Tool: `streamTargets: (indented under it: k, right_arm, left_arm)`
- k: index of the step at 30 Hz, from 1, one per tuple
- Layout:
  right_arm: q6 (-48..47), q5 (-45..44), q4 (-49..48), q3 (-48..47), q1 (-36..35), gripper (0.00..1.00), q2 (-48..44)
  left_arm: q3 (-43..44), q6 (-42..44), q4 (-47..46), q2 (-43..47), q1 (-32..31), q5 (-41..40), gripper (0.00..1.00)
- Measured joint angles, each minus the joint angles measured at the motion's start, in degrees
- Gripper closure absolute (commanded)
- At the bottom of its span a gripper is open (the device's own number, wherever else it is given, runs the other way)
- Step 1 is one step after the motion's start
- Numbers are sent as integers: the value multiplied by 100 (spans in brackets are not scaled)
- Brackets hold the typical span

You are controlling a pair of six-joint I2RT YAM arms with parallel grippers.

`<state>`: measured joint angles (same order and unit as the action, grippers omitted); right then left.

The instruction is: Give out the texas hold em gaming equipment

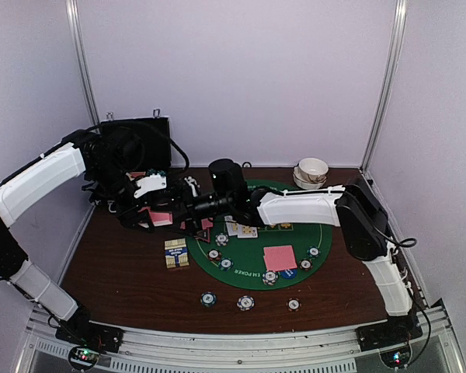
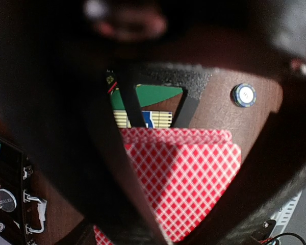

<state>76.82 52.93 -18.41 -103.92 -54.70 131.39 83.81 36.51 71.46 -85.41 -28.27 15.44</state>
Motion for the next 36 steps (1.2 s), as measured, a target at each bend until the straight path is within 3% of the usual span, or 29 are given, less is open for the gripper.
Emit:
streamTargets:
  k: [19, 36]
  right_arm:
    - [-55, 125, 245, -363, 11, 36, 350]
    - [-706, 151, 822, 293, 297, 54, -330]
  left_arm:
    - [0, 0, 7, -13, 0, 0, 100]
    - [0, 0, -4, -44, 0, 22, 100]
